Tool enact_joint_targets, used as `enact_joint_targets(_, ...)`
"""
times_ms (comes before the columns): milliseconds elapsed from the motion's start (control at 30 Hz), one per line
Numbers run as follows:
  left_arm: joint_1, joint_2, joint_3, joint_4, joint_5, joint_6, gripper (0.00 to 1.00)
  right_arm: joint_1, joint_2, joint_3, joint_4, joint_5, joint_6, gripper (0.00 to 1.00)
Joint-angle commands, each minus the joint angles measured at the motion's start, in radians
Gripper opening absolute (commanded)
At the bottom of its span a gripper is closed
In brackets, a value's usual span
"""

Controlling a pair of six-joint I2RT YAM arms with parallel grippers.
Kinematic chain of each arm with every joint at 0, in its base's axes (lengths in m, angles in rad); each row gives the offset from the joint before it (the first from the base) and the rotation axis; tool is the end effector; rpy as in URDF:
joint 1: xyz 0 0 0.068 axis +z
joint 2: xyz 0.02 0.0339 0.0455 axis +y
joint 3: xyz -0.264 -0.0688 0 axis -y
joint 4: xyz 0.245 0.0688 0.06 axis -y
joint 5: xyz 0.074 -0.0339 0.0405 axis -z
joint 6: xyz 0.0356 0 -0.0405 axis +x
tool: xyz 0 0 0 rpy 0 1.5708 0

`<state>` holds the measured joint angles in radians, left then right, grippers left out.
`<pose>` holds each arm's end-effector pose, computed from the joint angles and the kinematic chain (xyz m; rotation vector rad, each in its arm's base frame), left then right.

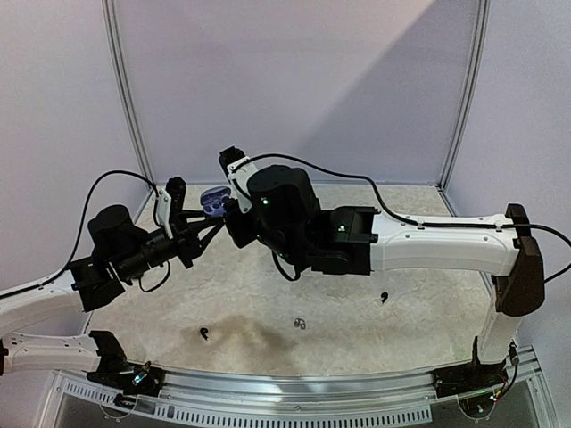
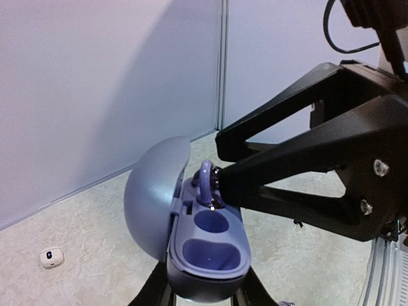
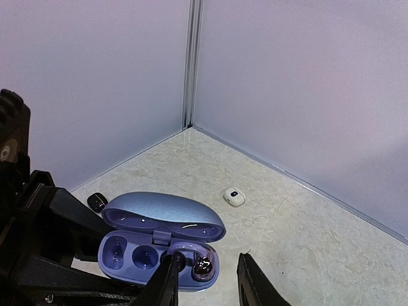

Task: Insert the wireless bluetooth earbuds into the charging case

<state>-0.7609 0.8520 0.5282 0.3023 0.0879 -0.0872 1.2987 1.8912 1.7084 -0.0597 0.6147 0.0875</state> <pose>0.1477 -0.1450 0.2888 0.6083 1.5236 -0.7258 0.1421 0.4328 0.3538 -0.6340 1.6737 0.4446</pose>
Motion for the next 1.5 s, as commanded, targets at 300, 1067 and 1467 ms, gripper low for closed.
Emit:
enact_joint_targets(300,-0.002,-0.014,0.026,0.086,0.022,-0.019,0.0,-0.014,-0.022,-0.025,-0.176,-0.06,-0.016,0.35)
enact_joint_targets(1067,0.005,-0.026,0.018,0.023,0.077,-0.01,0.0,-0.255,-0.295,-0.115,-0.541,-0.309,0.272,0.45)
enact_joint_targets(1467,0.008,-0.043,0.021,-0.037,0.097,-0.017,0.0,-0.289,-0.011,-0.221,-0.636,-0.707,0.328,0.42)
